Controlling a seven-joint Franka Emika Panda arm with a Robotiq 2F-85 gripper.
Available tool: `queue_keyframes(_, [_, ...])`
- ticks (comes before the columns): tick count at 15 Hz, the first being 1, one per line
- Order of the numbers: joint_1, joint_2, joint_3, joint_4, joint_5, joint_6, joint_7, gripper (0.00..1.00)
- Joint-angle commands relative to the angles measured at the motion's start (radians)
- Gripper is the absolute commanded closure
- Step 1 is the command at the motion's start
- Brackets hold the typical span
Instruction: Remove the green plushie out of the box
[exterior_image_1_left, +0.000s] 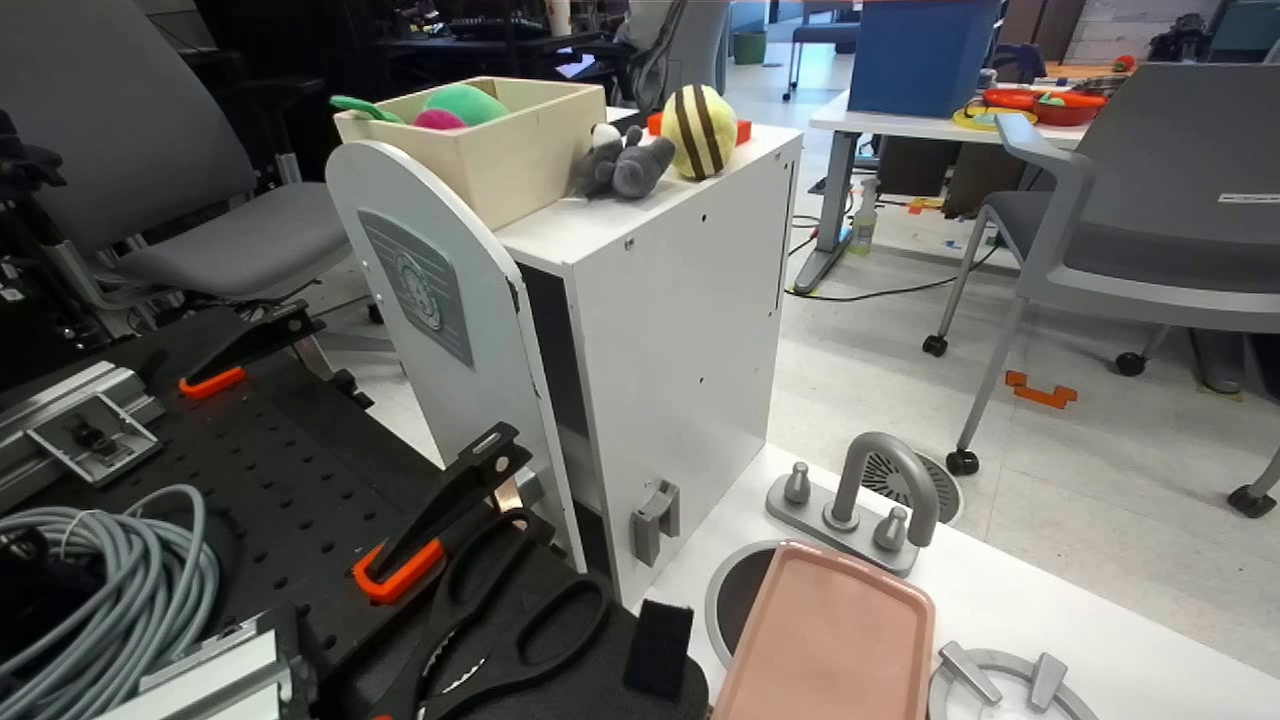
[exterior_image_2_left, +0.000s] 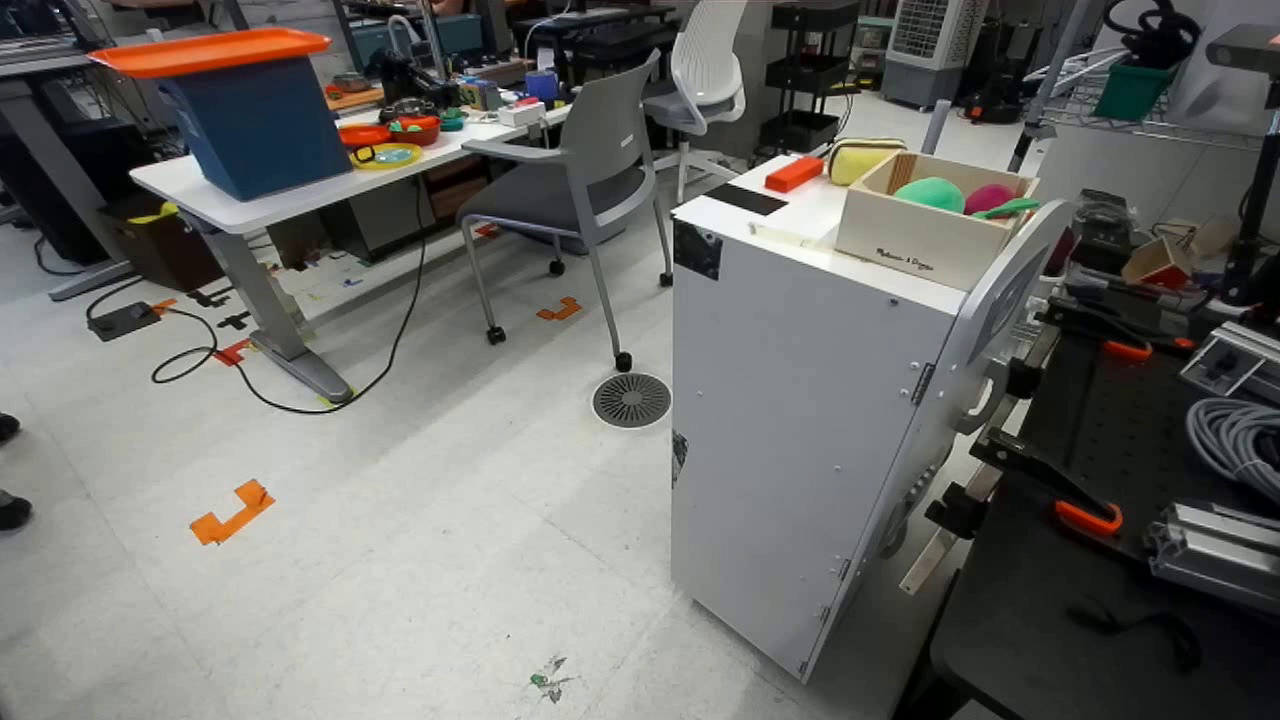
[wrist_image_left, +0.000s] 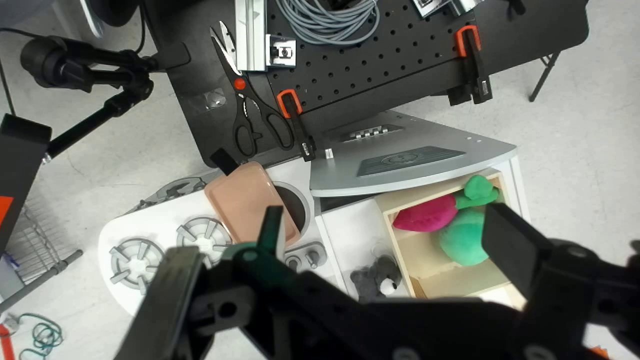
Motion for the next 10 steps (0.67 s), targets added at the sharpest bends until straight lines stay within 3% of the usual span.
queue_keyframes(1, [-0.003,0.001,0.002,0.002,0.001,-0.002,-0.002,0.0])
queue_keyframes(6, [-0.008,0.02,0.008,-0.002,-0.005,0.034,0.021,0.0])
queue_keyframes(10, [-0.003,0.079,0.028,0.008,-0.018,0.149,0.043,0.0])
